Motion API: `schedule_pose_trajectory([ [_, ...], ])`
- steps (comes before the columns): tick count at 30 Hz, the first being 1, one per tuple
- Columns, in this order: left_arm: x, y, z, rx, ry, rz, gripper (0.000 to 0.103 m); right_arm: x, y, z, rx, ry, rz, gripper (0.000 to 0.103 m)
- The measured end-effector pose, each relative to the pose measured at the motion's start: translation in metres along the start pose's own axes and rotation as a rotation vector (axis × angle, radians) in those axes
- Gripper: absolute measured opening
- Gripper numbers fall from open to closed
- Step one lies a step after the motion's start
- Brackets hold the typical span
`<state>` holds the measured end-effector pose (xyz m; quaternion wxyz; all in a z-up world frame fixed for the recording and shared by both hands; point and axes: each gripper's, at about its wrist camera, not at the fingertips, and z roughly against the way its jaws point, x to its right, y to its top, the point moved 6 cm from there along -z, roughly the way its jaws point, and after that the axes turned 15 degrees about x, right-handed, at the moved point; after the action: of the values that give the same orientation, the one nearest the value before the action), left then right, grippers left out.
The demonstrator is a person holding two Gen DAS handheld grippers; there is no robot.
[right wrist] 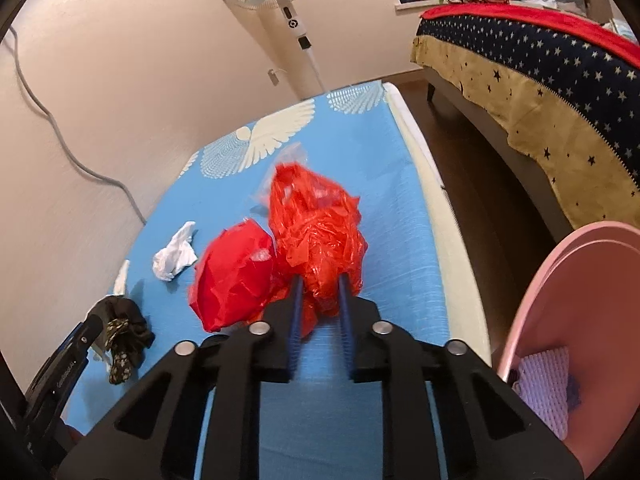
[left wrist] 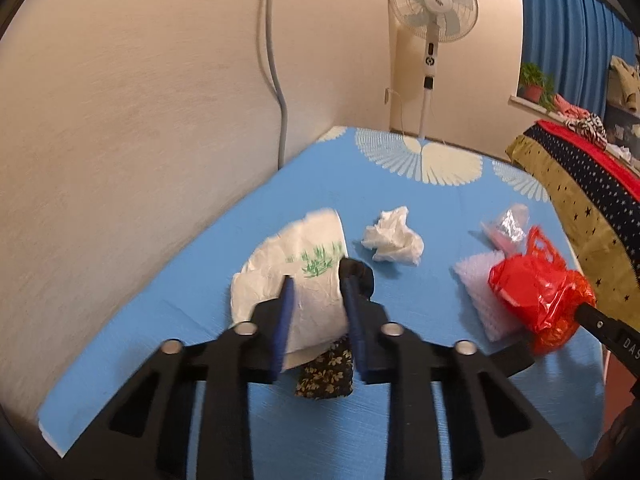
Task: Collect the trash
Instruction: 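Grasp the white green-printed plastic bag with the left gripper while the right gripper grasps the red plastic bag, then carry the white bag and red bag over the pink bin with both grippers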
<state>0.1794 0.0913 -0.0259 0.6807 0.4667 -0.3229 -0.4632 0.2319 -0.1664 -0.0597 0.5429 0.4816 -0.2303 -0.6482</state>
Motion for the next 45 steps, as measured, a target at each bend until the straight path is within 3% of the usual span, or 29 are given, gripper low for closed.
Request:
schedule_pose_trajectory([
  [6,-0.012,0.007,0.01,0.007,0.022,0.022,0.005,0.006,0.01,0.03,0.035,-0.013,0.018,0.011],
  [14,-0.03,0.024,0.034,0.052,0.011,0.049,0.002,0.006,0.025,0.073,0.092,-0.006,0.034,0.007],
  [27,-0.026,0.042,0.078,0.108,-0.131,0.059,0.002,-0.005,0.041,0.132,0.172,0.029,0.071,0.006],
  [45,0.0,0.041,0.115,0.115,-0.293,0.075,0.002,-0.003,0.045,0.19,0.244,0.002,0.084,0.006],
])
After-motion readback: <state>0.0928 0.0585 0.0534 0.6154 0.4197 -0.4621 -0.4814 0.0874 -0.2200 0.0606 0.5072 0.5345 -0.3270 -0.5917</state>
